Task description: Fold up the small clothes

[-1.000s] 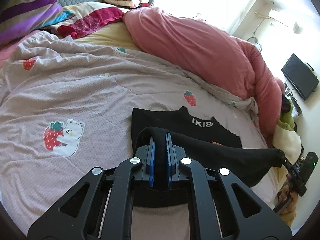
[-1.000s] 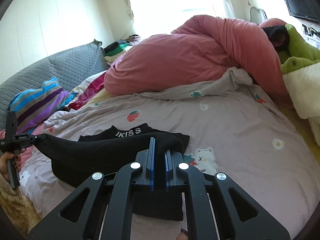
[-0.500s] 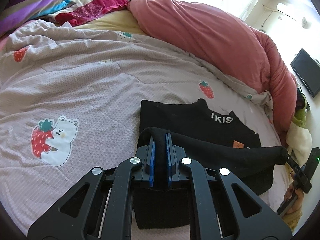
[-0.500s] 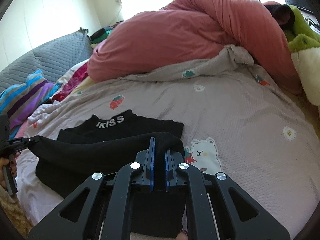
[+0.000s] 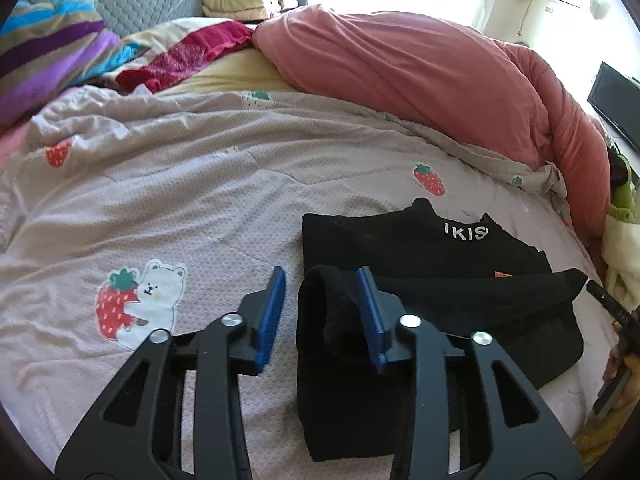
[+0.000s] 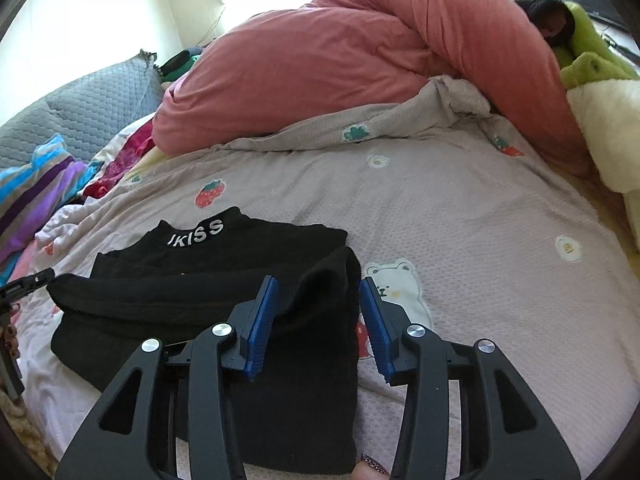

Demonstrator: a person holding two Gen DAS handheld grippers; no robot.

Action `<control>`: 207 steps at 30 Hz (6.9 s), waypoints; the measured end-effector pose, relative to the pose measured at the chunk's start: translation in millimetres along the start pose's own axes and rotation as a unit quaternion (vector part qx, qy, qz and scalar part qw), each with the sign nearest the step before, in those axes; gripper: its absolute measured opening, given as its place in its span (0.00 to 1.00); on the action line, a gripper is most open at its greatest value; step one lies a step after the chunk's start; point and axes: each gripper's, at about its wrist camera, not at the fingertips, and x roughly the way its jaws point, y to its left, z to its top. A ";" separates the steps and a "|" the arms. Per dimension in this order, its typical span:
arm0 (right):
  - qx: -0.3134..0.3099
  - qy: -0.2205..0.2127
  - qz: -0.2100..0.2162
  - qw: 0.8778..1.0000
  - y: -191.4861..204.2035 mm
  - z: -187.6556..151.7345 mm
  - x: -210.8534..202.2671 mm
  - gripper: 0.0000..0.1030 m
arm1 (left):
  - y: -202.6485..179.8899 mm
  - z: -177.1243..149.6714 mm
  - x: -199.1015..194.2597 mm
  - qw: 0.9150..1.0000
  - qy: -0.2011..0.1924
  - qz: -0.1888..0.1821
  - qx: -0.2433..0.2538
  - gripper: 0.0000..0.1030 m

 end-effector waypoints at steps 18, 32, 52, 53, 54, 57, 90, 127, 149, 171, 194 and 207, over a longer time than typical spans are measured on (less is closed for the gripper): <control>-0.105 -0.025 0.019 0.994 63.6 -20.3 -36.7 0.54 | -33.4 -17.4 -39.2 0.998 -0.042 0.002 0.055 0.54; -0.156 0.026 0.034 0.987 99.2 -53.5 -11.6 0.54 | -89.5 -70.5 1.9 0.987 0.028 0.004 0.156 0.26; -0.142 0.073 0.005 0.987 92.9 -30.5 66.4 0.54 | -83.7 -39.7 57.0 0.989 0.048 0.031 0.134 0.27; -0.142 0.073 0.004 0.987 93.4 -28.6 67.7 0.54 | -83.0 -36.6 59.6 0.990 0.049 0.031 0.129 0.27; -0.142 0.072 0.003 0.987 94.5 -25.3 69.6 0.54 | -81.9 -33.2 62.5 0.991 0.049 0.029 0.125 0.27; -0.139 0.060 0.001 0.988 96.0 -15.0 70.7 0.54 | -75.5 -20.6 68.5 0.993 0.047 0.025 0.104 0.31; 0.018 0.083 -0.014 0.996 -5.5 18.6 103.9 0.25 | 0.1 11.6 99.1 0.998 0.053 0.001 0.031 0.15; 0.014 0.042 -0.092 0.995 -4.3 -1.2 67.2 0.44 | -13.9 -2.6 91.6 0.994 0.029 0.077 0.073 0.20; -0.076 0.060 -0.017 0.995 65.5 -50.4 17.4 0.57 | -43.8 -46.2 27.0 0.995 0.039 0.023 0.094 0.56; -0.077 0.068 -0.008 0.995 69.0 -80.4 -19.5 0.67 | -24.3 -81.2 3.3 0.996 0.058 0.008 0.064 0.74; -0.261 0.036 0.083 0.961 232.9 -87.5 1.4 0.85 | 10.2 -49.8 -4.9 0.999 0.027 0.037 0.017 0.91; -0.370 0.050 0.086 0.924 303.5 -106.3 43.8 0.85 | 32.8 -9.9 29.3 0.996 0.047 0.081 0.008 0.91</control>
